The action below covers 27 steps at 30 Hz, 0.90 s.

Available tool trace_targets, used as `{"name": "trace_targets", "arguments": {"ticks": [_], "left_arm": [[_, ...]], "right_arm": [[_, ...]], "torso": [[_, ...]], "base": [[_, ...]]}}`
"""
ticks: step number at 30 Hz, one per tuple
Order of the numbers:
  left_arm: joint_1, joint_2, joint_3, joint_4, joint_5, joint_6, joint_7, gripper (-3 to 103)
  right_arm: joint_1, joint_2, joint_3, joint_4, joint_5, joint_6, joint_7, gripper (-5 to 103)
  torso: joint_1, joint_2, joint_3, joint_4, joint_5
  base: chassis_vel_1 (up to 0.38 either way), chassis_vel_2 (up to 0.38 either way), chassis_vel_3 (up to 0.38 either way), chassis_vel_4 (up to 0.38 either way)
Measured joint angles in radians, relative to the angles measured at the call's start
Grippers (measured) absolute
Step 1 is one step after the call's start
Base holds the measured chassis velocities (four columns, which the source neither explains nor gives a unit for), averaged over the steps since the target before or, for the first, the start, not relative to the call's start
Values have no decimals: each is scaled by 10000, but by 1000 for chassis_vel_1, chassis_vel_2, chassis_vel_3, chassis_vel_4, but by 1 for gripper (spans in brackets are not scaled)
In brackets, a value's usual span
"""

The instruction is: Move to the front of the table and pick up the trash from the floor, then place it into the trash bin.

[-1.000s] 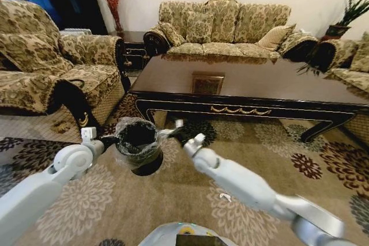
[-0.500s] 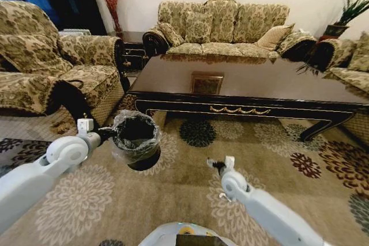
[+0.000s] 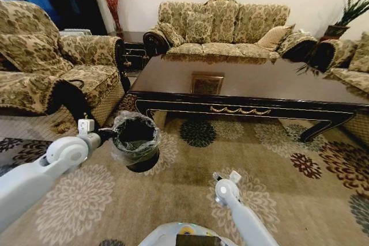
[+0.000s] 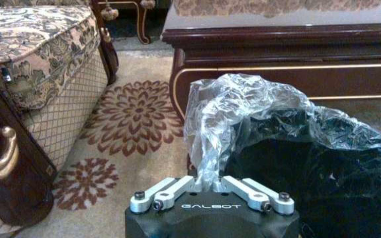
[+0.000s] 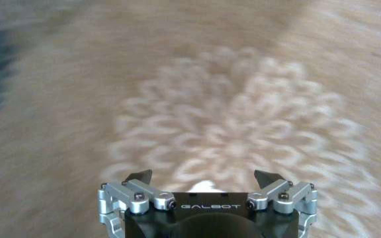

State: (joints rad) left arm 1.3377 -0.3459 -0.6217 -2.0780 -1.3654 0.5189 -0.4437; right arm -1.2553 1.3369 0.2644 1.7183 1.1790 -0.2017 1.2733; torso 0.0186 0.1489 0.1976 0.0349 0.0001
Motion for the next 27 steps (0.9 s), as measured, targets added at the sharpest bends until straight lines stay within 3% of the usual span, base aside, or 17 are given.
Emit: {"name": "trace_targets", "arguments": {"ticks": [9,17,19,27], "left_arm": [[282,18,-75,22,-72,2,-134,4],[298,5,-61,60,-197,9,-283,4],[442,26,-118,87,-358,31,-417,4],[447,209,-173,192,-570,38,-609,4]], "right_arm": [[120,571,1402,-656,649,570,-290,100],[660,1289,1436,-1265,312,686,-353,100],[785,1901,1514,-1988,8,818,-555,100],[961,2301,1621,-2679,-265,1086,-945,100]], "torso": [[0,0,0,3,-2],[0,0,0,4,-3],[0,0,0,4,-3],[0,0,0,2,-1]], "base": [[0,0,0,0],[0,0,0,0],[0,0,0,0],[0,0,0,0]]}}
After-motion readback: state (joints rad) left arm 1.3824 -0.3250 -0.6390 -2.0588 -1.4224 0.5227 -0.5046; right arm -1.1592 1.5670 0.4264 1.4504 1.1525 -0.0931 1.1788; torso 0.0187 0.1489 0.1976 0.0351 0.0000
